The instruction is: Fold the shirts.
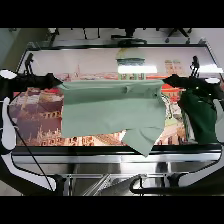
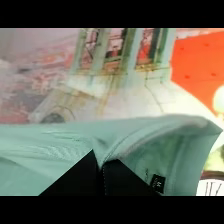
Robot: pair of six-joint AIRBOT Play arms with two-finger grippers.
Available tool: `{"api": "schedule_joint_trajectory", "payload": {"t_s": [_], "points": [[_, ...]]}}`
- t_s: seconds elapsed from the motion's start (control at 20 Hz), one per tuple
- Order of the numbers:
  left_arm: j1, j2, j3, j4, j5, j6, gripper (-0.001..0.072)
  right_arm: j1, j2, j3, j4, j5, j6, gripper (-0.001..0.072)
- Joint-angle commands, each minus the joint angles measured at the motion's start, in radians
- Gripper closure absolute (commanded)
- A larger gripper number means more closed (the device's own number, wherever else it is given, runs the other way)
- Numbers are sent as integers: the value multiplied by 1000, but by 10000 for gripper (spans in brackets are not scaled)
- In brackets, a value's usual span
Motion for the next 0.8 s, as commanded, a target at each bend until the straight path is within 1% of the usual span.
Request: {"api": "schedule_joint_trajectory", "payload": {"t_s": [0.0, 0.1, 0.2, 0.45, 0.55, 0.6, 0.65, 0.7, 0.75], "points": [[2, -146, 55, 35, 12, 2, 691, 9, -102, 12, -29, -36, -7, 694], [2, -205, 114, 48, -11, -4, 691, 15, -111, 12, -104, -34, -4, 694], [-5, -248, 155, 53, -39, -6, 691, 18, -121, 12, -143, -33, 1, 694], [-16, -259, 135, 86, -63, -22, 688, 20, -146, 12, -143, -41, 1, 693], [-16, -259, 149, 83, -89, -44, 687, 24, -142, 12, -135, -40, 1, 692], [-16, -259, 163, 82, -113, -53, 686, 27, -135, 13, -130, -40, 1, 680], [-16, -259, 181, 82, -147, -66, 680, 28, -125, 13, -128, -40, 1, 575], [-16, -259, 198, 83, -185, -75, 430, 29, -110, 13, -128, -39, 2, 497], [-16, -258, 217, 85, -224, -100, 201, 28, -94, 13, -129, -35, 1, 477]]}}
